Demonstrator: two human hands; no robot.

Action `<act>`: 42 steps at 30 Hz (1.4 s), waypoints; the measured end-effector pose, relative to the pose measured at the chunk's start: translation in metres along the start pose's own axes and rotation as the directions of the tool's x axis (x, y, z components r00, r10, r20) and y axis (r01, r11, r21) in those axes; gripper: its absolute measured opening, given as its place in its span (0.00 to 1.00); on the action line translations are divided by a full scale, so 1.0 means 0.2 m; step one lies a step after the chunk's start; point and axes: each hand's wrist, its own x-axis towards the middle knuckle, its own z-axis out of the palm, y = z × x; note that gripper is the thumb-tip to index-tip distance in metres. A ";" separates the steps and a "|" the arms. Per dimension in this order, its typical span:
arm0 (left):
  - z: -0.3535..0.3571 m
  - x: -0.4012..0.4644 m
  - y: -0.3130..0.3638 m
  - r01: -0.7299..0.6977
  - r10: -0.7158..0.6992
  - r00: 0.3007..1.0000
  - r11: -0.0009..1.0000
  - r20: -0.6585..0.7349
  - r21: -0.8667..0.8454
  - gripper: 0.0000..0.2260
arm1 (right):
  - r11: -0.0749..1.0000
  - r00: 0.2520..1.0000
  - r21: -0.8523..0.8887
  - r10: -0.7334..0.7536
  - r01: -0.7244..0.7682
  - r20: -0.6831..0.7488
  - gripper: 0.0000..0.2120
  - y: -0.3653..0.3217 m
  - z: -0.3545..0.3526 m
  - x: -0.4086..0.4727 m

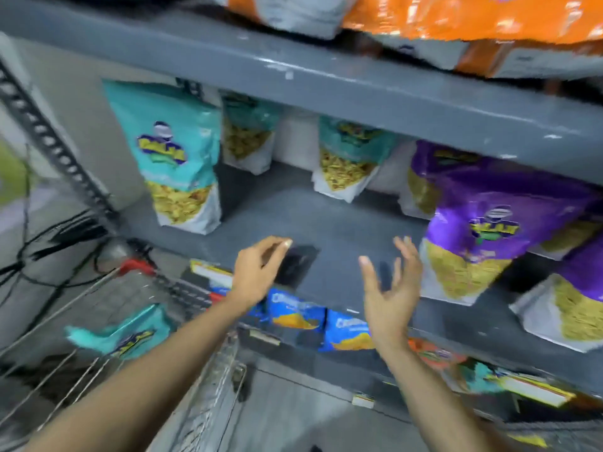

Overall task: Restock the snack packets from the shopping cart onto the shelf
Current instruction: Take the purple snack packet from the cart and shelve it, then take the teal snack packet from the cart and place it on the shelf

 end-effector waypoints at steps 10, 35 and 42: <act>-1.06 -0.75 -0.78 0.466 -0.377 0.791 0.882 -0.481 0.075 0.16 | 0.998 0.631 -0.042 0.065 -0.052 0.773 0.17 -0.13 1.07 -0.79; -1.02 -0.69 -1.73 0.551 -0.597 0.788 0.794 -0.153 -0.258 0.22 | 0.878 0.111 -0.471 0.461 0.087 0.880 0.13 0.54 1.79 -1.13; -1.21 -0.65 -1.10 0.512 -0.457 0.807 0.857 -0.374 0.058 0.21 | 0.935 0.224 -0.272 0.322 -0.226 0.920 0.10 0.15 1.61 -1.01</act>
